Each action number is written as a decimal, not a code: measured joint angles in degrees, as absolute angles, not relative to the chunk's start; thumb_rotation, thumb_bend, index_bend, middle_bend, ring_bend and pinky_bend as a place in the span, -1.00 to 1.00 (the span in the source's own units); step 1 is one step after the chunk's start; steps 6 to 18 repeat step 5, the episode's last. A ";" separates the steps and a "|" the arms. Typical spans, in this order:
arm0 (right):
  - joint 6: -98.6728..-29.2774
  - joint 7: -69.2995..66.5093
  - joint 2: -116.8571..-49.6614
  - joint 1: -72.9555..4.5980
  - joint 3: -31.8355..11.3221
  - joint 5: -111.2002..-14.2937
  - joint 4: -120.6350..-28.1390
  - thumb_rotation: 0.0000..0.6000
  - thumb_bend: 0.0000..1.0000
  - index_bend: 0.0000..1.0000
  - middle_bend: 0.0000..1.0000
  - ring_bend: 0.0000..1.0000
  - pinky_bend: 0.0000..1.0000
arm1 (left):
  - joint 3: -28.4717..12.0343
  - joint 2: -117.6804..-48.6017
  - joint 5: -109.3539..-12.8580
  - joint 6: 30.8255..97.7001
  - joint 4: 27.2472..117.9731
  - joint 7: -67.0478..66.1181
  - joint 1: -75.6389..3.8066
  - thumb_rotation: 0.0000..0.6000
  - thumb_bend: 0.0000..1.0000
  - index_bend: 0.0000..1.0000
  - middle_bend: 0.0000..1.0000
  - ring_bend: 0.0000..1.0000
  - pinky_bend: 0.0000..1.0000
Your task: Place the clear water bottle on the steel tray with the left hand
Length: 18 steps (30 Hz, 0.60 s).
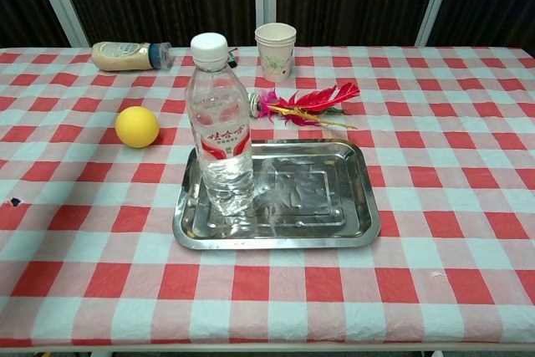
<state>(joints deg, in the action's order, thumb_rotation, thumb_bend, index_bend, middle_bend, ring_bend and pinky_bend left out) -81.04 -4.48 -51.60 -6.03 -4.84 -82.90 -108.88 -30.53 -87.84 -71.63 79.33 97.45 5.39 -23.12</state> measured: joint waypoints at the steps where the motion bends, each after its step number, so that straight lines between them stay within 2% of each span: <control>1: -81.07 -4.49 -51.60 -6.03 -4.85 -82.95 -108.84 1.00 -0.91 -0.70 -0.71 -1.00 -0.91 | -29.52 -85.77 -72.14 79.28 95.58 4.74 -22.18 1.00 -0.49 -0.31 -0.26 -0.44 -0.36; 5: -80.49 -3.84 -51.90 -6.24 -4.78 -82.67 -108.65 1.00 -0.91 -0.70 -0.71 -1.00 -0.91 | -24.46 -78.93 -74.06 78.49 88.88 1.72 -18.86 1.00 -0.50 -0.30 -0.26 -0.48 -0.39; 18: -80.49 -3.84 -51.90 -6.24 -4.78 -82.67 -108.65 1.00 -0.91 -0.70 -0.71 -1.00 -0.91 | -24.46 -78.93 -74.06 78.49 88.88 1.72 -18.86 1.00 -0.50 -0.30 -0.26 -0.48 -0.39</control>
